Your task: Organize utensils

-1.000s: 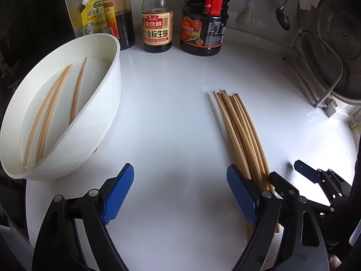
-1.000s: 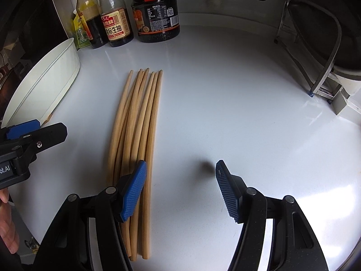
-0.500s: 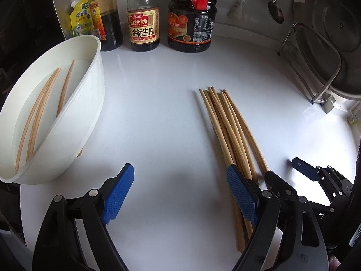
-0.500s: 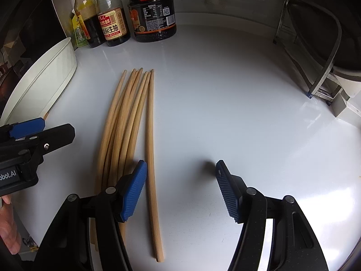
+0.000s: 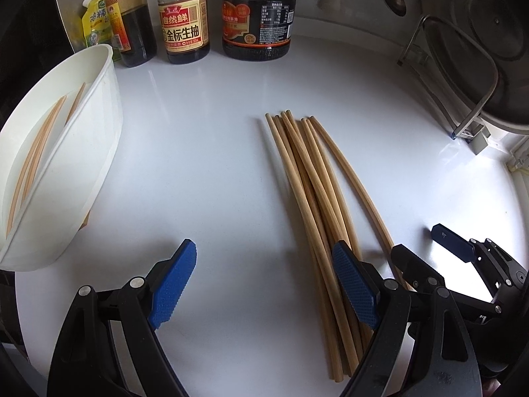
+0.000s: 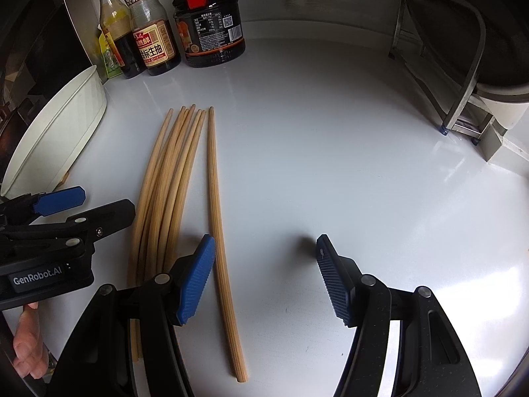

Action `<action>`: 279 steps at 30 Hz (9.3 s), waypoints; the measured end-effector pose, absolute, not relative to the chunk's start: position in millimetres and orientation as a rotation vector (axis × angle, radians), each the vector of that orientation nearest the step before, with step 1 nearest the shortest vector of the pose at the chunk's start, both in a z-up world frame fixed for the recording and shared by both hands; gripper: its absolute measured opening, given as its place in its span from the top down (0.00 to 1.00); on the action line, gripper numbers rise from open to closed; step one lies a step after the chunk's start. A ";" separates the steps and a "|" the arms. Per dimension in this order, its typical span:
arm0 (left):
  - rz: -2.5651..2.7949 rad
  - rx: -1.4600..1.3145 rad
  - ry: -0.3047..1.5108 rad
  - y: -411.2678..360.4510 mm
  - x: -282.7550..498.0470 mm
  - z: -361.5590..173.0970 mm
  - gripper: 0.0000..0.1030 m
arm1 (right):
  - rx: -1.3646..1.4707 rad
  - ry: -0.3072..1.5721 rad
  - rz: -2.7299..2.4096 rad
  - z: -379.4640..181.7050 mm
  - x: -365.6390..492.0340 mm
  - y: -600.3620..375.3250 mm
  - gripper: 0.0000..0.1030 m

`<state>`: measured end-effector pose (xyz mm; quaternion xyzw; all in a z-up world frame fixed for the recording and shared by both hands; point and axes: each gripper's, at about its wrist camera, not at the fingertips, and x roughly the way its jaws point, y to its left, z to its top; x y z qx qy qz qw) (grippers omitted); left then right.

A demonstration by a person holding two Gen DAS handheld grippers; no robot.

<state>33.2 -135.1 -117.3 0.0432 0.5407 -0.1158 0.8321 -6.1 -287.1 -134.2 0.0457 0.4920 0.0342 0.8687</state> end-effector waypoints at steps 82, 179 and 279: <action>0.135 0.084 1.040 -5.2 11.1 -130.2 0.18 | -0.006 1.008 0.084 -135.8 7.4 -269.6 0.41; -0.035 -0.011 1.082 161.9 156.0 -55.0 0.93 | 0.153 1.103 0.342 -72.7 165.6 19.1 0.92; -0.205 0.053 1.036 -74.0 25.6 -75.0 0.06 | 0.179 1.006 0.065 -130.6 5.3 -275.4 0.18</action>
